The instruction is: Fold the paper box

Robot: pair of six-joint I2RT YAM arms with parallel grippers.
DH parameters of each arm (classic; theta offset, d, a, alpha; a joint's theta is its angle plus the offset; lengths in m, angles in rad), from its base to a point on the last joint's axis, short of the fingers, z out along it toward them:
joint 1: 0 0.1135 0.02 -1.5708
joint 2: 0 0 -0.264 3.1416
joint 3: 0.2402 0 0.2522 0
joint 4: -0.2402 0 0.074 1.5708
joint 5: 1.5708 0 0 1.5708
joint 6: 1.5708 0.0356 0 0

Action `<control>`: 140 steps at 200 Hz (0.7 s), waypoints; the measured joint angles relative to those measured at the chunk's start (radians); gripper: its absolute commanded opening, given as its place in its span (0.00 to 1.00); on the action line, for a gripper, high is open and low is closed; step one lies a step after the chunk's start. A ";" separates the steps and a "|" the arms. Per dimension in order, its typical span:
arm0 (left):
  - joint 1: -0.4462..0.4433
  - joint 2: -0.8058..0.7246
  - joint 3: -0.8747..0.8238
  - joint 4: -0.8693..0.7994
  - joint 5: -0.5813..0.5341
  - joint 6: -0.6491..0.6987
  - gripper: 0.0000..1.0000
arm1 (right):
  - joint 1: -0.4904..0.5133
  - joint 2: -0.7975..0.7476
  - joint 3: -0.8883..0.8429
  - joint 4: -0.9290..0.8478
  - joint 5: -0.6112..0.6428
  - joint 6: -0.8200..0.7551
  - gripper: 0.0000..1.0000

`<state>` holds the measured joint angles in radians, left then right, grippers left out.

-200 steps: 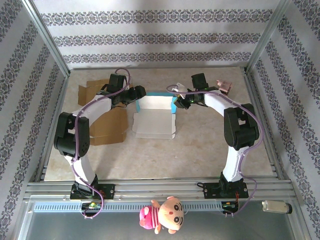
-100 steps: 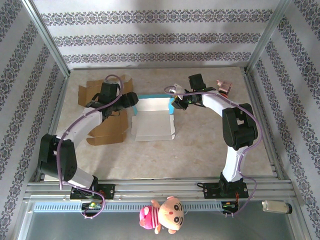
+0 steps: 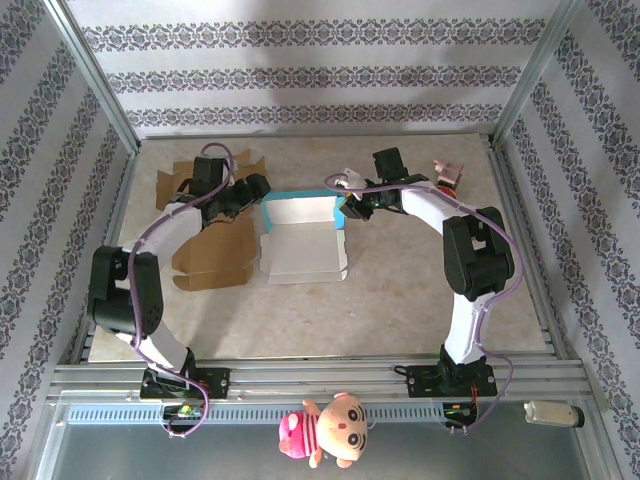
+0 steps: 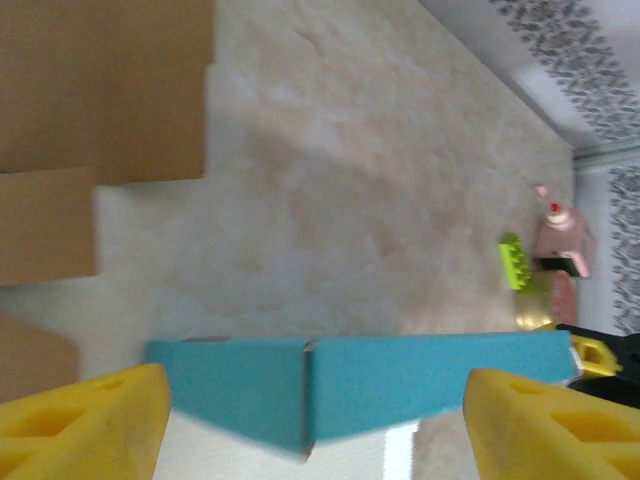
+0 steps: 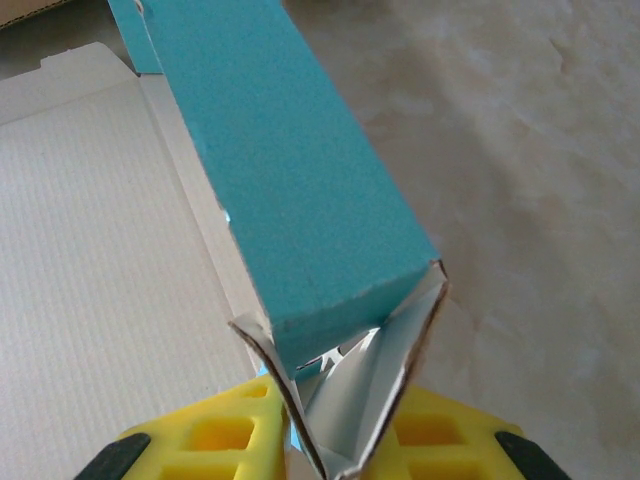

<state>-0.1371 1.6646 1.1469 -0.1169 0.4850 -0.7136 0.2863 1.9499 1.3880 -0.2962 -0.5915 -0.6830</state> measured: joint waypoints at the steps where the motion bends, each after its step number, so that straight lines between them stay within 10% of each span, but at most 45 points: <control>1: 0.000 0.002 0.001 0.002 0.003 0.000 0.72 | 0.000 0.000 0.000 0.000 0.000 0.000 0.22; 58: 0.002 0.100 0.005 0.098 0.103 -0.068 0.50 | 0.013 0.000 0.006 -0.005 0.035 0.008 0.28; 140: 0.014 0.103 -0.042 0.197 0.114 -0.129 0.46 | 0.114 0.001 0.029 0.027 0.315 0.227 0.28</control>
<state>-0.1230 1.7676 1.1049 0.0803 0.5991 -0.8425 0.4007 1.9511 1.4166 -0.2691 -0.2768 -0.4564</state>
